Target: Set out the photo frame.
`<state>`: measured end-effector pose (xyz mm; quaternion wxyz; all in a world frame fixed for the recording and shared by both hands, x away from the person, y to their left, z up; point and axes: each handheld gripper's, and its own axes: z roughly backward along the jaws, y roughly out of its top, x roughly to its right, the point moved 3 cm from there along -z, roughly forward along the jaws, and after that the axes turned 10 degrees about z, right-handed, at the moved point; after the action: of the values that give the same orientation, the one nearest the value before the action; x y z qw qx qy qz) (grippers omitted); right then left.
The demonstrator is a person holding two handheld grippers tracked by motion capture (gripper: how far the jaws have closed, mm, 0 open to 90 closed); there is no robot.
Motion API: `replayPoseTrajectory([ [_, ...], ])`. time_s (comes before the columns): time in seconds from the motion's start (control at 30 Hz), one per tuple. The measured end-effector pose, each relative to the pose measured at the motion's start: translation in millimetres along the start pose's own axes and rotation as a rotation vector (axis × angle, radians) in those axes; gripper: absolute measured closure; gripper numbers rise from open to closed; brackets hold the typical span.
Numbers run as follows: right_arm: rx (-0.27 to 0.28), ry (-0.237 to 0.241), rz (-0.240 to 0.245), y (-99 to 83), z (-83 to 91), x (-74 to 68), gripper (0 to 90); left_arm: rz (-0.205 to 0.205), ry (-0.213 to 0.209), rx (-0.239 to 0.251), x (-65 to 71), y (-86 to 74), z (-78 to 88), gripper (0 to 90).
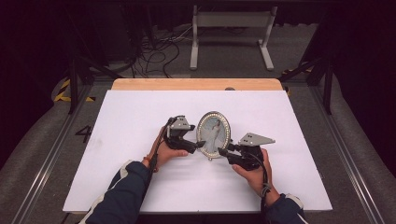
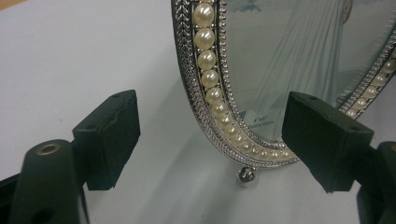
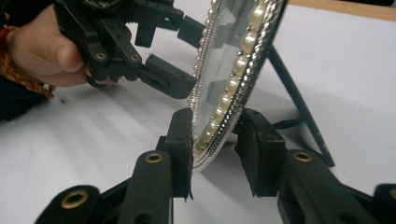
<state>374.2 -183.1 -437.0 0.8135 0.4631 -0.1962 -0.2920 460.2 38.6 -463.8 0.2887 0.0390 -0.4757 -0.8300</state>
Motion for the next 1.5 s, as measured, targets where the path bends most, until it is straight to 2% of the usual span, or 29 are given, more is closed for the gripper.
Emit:
replayPoseTrajectory([
  [0.03,0.0,0.0,0.0,0.0,0.0,0.0,66.8,-0.002,-0.006,0.004,0.6,0.6,-1.3,20.4],
  [0.07,0.023,-0.013,-0.002,0.8,5.5,0.1,69.8,-0.006,-0.012,0.011,0.8,1.9,-2.1,24.7],
  [0.1,0.023,-0.013,-0.002,0.8,5.5,0.1,69.8,-0.006,-0.012,0.011,0.8,1.9,-2.1,27.0],
  [0.17,0.039,-0.036,-0.004,1.8,9.1,-0.3,73.3,-0.017,-0.047,0.007,3.8,2.8,-2.5,32.0],
  [0.2,0.039,-0.036,-0.004,1.8,9.1,-0.3,73.3,-0.017,-0.047,0.007,3.8,2.8,-2.5,36.3],
  [0.23,0.045,-0.041,-0.005,2.0,10.0,-0.3,73.6,-0.036,-0.054,0.002,5.6,3.2,-1.7,36.3],
  [0.27,0.05,-0.046,-0.006,2.2,10.7,-0.8,73.9,-0.05,-0.048,-0.003,7.6,3.8,-1.4,41.7],
  [0.4,0.046,-0.049,-0.014,2.3,10.1,-0.4,74.2,-0.05,-0.04,-0.009,8.3,3.6,0.5,45.0],
  [0.47,0.05,-0.047,-0.02,2.1,10.2,1.1,74.5,-0.063,-0.027,-0.026,9.2,2.1,2.0,47.5],
  [0.57,0.049,-0.053,-0.021,2.8,10.2,3.0,74.6,-0.054,-0.031,-0.026,10.8,0.6,4.3,47.4],
  [0.7,0.046,-0.066,-0.03,2.0,8.7,7.7,74.3,-0.064,-0.034,-0.02,14.9,-2.6,10.7,47.5],
  [0.8,0.047,-0.066,-0.04,2.1,7.1,10.8,73.8,-0.085,-0.019,-0.026,17.9,-6.0,15.2,47.7],
  [1.0,0.046,-0.065,-0.034,4.0,5.0,11.8,73.4,-0.091,-0.001,-0.039,18.9,-6.6,22.1,53.6],
  [1.1,0.048,-0.069,-0.032,4.2,4.9,11.0,73.2,-0.064,-0.005,-0.018,17.9,-5.0,21.7,52.4],
  [1.23,0.055,-0.084,-0.03,4.9,6.5,9.4,70.0,-0.038,0.01,0.013,15.6,-1.8,21.8,44.8],
  [1.27,0.058,-0.09,-0.029,5.0,7.5,9.3,68.1,-0.02,0.011,0.038,14.1,-0.3,23.0,44.8],
  [1.33,0.078,-0.108,-0.03,5.3,10.8,9.0,67.6,0.004,0.0,0.063,13.0,0.9,24.8,46.6],
  [1.4,0.089,-0.111,-0.03,5.6,12.5,8.8,70.0,0.009,-0.014,0.074,12.5,1.7,26.0,51.9],
  [1.5,0.091,-0.108,-0.03,5.6,12.9,8.3,73.2,-0.003,-0.016,0.07,13.6,2.0,26.8,55.9],
])
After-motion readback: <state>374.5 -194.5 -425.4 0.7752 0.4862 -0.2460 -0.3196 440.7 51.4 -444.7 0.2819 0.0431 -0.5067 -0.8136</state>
